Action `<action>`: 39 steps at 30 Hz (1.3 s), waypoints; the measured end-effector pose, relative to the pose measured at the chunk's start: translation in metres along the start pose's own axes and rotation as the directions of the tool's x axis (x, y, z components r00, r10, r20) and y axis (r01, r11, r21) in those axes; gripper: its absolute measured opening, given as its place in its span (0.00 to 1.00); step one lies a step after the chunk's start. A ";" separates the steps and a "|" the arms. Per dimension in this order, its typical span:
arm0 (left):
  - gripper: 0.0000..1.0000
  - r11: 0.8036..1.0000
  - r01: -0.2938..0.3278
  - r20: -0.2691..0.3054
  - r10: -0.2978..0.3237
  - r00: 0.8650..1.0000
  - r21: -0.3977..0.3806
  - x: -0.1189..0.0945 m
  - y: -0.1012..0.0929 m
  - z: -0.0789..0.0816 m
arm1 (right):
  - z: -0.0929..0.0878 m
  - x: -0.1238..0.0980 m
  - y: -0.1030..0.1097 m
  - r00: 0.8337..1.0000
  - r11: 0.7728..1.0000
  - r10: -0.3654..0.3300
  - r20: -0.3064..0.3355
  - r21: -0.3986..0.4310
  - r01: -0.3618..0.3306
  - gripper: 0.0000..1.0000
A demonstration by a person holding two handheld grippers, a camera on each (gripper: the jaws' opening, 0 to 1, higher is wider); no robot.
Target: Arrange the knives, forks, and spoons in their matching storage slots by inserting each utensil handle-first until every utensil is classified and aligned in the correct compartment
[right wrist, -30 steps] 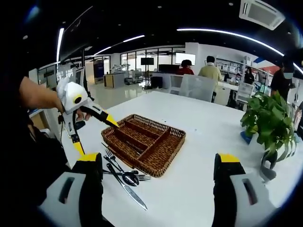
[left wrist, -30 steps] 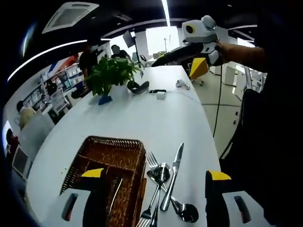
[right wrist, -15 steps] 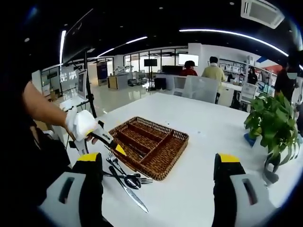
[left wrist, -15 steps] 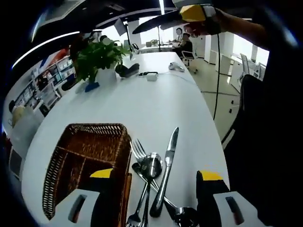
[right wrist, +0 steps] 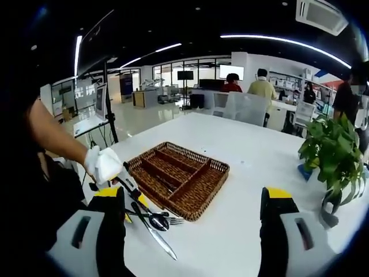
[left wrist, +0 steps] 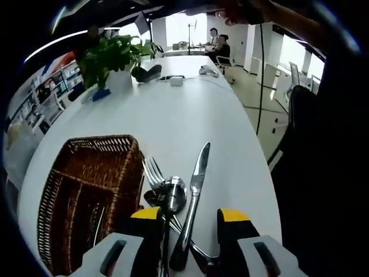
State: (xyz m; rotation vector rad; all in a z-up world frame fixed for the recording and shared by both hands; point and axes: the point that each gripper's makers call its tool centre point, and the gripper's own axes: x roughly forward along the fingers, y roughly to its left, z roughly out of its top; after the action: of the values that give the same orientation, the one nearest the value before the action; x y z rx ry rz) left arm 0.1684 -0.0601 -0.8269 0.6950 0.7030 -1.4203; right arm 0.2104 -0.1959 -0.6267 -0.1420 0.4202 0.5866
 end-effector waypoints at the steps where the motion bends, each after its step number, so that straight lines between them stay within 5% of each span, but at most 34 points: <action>1: 0.36 1.000 0.010 -0.007 -0.010 1.000 0.011 0.003 -0.002 -0.002 | 0.002 0.000 -0.002 1.000 1.000 -0.004 0.005 0.011 0.004 0.99; 13: 0.26 0.997 0.080 -0.064 -0.081 0.995 -0.013 0.021 -0.011 -0.021 | 0.003 -0.001 -0.011 1.000 0.999 -0.014 0.007 0.036 0.014 0.99; 39: 0.08 0.992 0.061 -0.080 -0.053 0.995 0.108 0.041 -0.004 -0.020 | -0.006 0.002 -0.014 1.000 1.000 0.001 -0.029 0.017 0.000 0.99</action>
State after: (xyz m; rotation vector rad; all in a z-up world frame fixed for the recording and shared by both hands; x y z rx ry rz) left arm 0.1655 -0.0698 -0.8712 0.8251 0.7126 -1.5000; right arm 0.2178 -0.2084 -0.6331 -0.1343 0.4529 0.5820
